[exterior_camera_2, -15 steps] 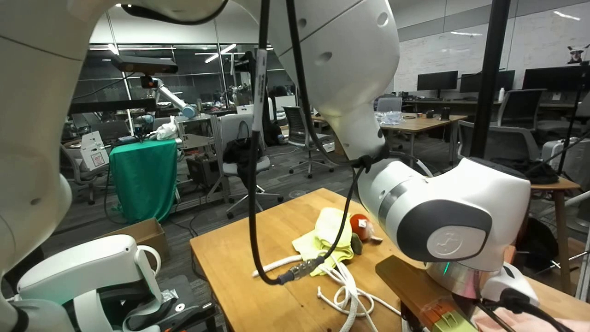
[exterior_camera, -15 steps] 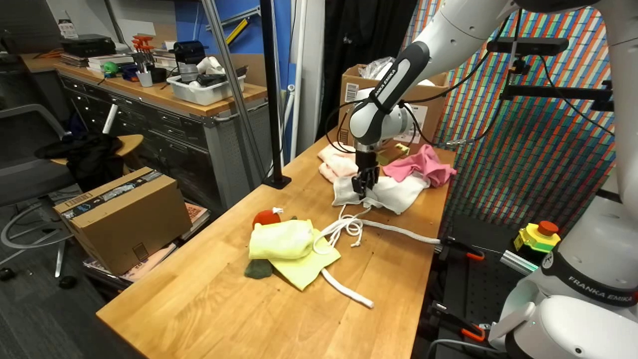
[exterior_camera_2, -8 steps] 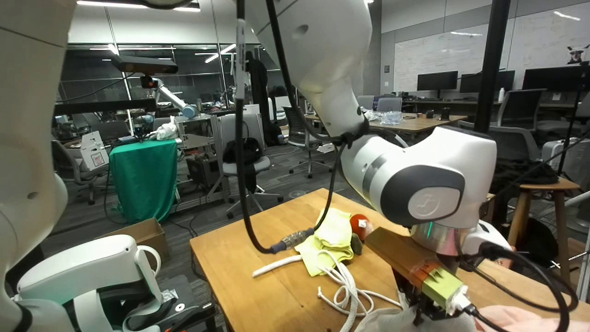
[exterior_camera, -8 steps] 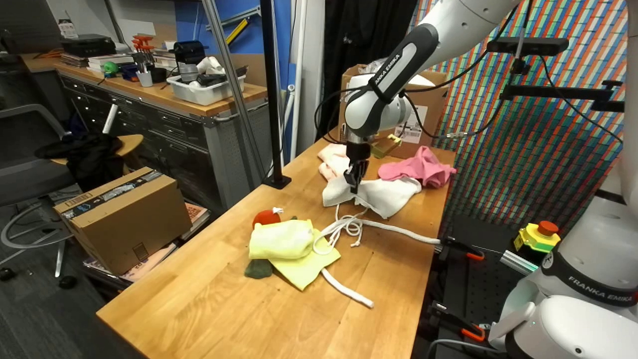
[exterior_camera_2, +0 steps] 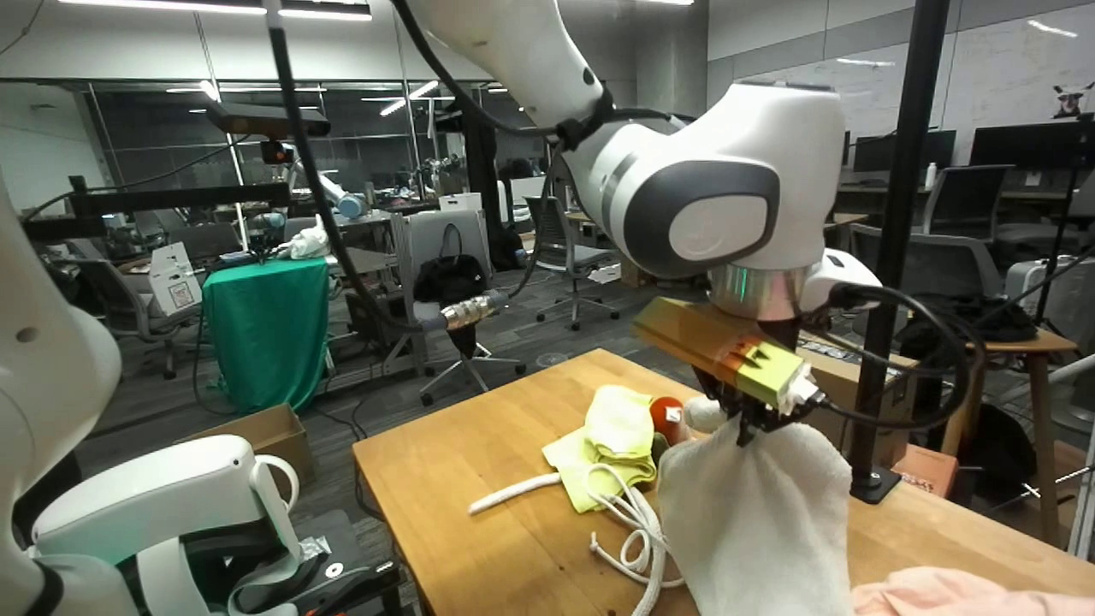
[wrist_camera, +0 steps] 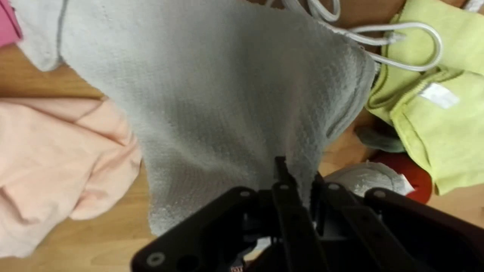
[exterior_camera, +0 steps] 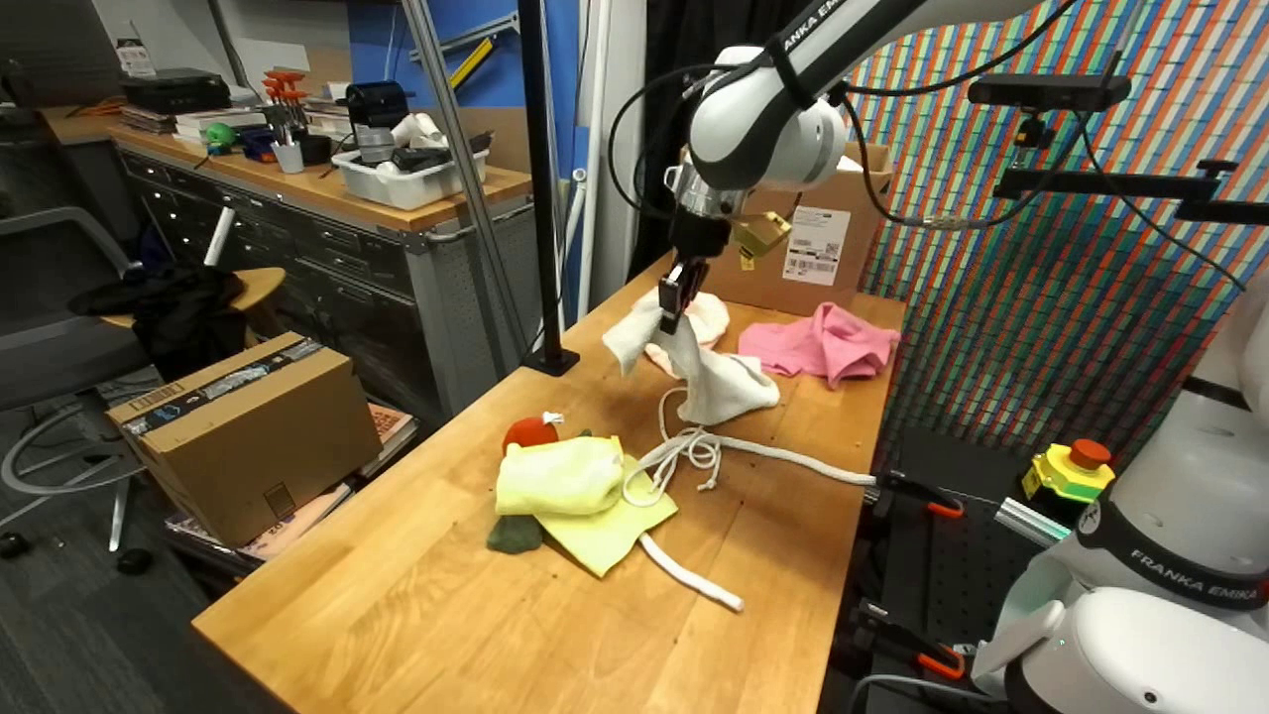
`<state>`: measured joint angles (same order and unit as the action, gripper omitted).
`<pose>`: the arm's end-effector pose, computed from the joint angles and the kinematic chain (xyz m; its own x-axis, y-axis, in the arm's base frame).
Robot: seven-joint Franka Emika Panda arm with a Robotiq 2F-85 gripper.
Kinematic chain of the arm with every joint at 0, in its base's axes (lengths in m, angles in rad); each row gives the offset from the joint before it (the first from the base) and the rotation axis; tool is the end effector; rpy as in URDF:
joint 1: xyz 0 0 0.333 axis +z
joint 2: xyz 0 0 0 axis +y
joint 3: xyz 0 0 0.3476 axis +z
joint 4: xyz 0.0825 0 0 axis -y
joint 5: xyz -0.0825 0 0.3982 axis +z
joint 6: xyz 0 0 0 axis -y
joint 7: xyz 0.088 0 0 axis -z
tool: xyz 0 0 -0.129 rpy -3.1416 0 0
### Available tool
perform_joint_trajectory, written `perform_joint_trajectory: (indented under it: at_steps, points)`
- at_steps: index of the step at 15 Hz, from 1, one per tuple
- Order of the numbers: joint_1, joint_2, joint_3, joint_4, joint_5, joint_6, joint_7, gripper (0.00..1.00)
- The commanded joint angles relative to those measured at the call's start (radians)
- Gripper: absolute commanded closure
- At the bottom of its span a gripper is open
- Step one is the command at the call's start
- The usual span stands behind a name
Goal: Separate the objects on the heap
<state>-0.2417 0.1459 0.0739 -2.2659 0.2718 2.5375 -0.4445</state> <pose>0.5548 -0.0939 0.3064 0.9834 0.0486 0.1746 0.0713 -0.9894 -0.1266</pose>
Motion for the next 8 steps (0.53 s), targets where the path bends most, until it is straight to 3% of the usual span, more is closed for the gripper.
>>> perform_joint_trajectory:
  at_steps: [1,3,8]
  points:
    - [0.053,-0.123,-0.022,-0.043,0.071,0.006,-0.043,0.94]
    - [0.088,-0.16,-0.038,-0.037,0.014,-0.021,0.013,0.95]
    - [0.173,-0.21,-0.031,0.002,-0.326,-0.166,0.259,0.95]
